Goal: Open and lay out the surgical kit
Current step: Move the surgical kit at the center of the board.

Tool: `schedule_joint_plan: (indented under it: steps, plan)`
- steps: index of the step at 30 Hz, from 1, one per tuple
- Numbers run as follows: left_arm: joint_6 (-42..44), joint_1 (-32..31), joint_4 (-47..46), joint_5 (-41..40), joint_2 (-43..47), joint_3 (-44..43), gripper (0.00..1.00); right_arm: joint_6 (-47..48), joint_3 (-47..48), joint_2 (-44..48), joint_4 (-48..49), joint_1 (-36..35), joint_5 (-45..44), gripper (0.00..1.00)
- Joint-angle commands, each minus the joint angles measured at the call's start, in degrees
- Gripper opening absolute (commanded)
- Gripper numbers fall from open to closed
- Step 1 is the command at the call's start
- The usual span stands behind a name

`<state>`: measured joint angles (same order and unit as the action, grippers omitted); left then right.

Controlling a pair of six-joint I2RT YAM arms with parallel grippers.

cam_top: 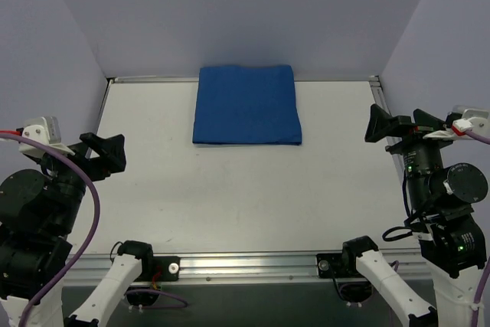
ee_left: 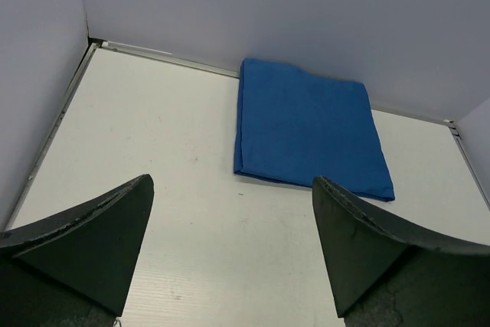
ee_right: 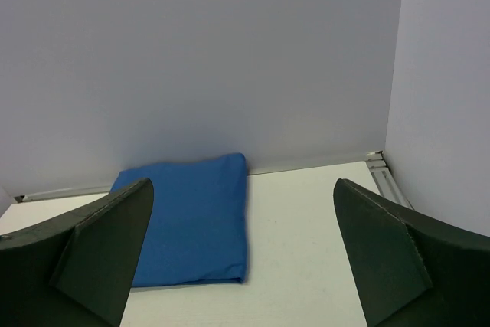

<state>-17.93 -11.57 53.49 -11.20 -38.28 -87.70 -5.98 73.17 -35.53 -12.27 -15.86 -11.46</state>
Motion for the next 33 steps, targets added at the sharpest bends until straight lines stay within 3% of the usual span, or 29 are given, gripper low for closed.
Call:
schedule_joint_plan:
  steps: [1,10,17,22,33]
  plan:
    - [-0.87,-0.12,-0.41,-0.58,-0.74,0.42,0.94,-0.17,-0.21,-0.77,2.07,-0.23,0.04,1.00]
    - [-3.42,-0.03,0.56,0.30,-3.37,2.62,0.94,-5.43,-1.44,-5.42,-0.73,-0.23,1.45,1.00]
    - [-9.13,-0.12,3.89,2.50,-12.86,5.26,0.94,-12.91,-3.20,-17.54,-5.47,-0.23,-0.67,1.00]
    - [-13.61,-0.12,1.89,6.18,-24.02,8.51,0.94,-15.20,-3.82,-27.56,-6.01,-0.23,1.00,1.00]
    - [-14.85,-0.29,-16.48,10.67,-51.26,8.08,0.94,-20.21,-3.48,-51.73,3.83,5.31,10.23,0.96]
